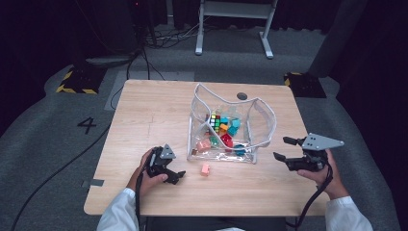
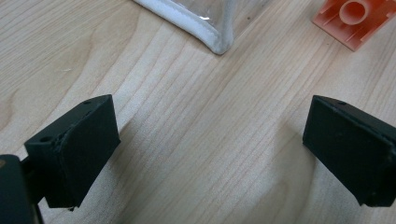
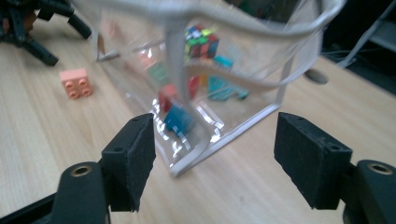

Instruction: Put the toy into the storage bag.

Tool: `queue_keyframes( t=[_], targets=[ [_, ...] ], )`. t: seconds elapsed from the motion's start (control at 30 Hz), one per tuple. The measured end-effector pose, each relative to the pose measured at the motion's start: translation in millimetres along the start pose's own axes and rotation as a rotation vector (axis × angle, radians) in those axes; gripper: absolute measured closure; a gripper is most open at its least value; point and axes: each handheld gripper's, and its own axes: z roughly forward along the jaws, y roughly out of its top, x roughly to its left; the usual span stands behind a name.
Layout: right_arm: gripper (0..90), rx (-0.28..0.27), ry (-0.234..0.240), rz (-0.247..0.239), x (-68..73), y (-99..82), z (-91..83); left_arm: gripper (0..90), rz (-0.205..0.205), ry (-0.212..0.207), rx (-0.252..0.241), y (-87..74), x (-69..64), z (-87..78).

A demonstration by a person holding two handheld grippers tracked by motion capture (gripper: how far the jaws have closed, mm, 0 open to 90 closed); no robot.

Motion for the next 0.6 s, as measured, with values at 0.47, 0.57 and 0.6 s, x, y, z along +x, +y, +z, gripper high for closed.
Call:
queue_keyframes(
  t=[0.47,0.57,0.6],
  targets=[
    [31.0,0.096,0.147,-0.003,51.4,-39.5,56.2,3.6,0.001,0.006,0.004,0.0,-0.1,-0.6],
    [31.1,0.099,0.174,-0.001,59.6,-41.4,68.0,3.6,0.000,0.010,0.006,0.1,-0.3,-1.0],
    [31.2,0.097,0.187,-0.005,61.8,-41.1,72.4,3.6,0.000,0.008,0.006,0.1,-0.2,-0.9]
  ],
)
